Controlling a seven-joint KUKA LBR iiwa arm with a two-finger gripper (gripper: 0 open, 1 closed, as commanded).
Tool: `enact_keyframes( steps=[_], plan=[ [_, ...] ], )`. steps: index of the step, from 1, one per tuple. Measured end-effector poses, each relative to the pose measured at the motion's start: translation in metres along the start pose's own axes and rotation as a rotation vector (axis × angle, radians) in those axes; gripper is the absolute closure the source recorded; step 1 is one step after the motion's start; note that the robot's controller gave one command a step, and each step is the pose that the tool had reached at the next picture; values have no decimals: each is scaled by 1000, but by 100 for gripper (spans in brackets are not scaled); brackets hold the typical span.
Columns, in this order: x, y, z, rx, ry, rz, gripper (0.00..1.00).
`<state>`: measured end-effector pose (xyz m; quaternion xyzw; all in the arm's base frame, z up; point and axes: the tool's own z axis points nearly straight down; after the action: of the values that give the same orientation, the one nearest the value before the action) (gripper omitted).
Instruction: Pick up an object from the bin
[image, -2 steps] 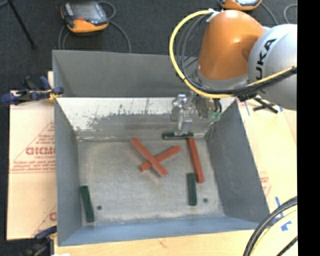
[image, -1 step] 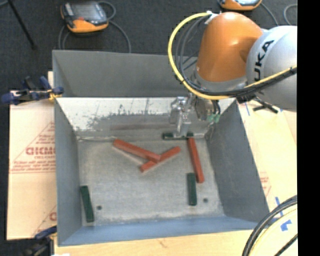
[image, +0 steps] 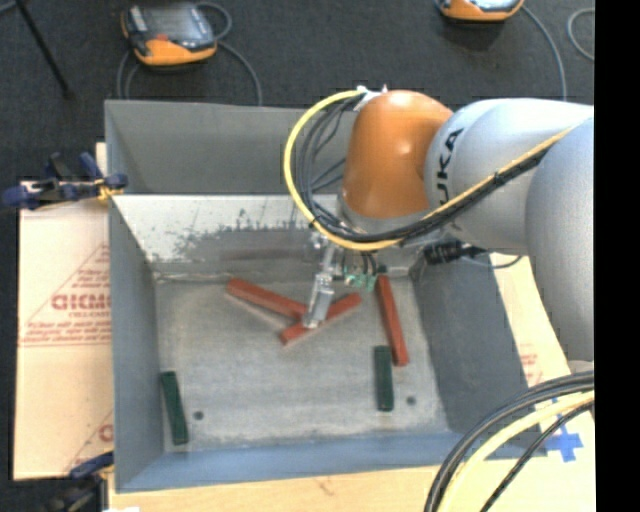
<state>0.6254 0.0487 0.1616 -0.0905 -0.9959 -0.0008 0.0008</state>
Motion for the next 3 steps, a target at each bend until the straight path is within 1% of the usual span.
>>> enact_keyframes(
  steps=[1, 2, 3],
  plan=[
    [-1, -1, -3, -1, -5, 1, 0],
    [22, -34, 54, -2, -10, 59, 0],
    [-3, 3, 91, 0, -6, 183, 100]
  ],
)
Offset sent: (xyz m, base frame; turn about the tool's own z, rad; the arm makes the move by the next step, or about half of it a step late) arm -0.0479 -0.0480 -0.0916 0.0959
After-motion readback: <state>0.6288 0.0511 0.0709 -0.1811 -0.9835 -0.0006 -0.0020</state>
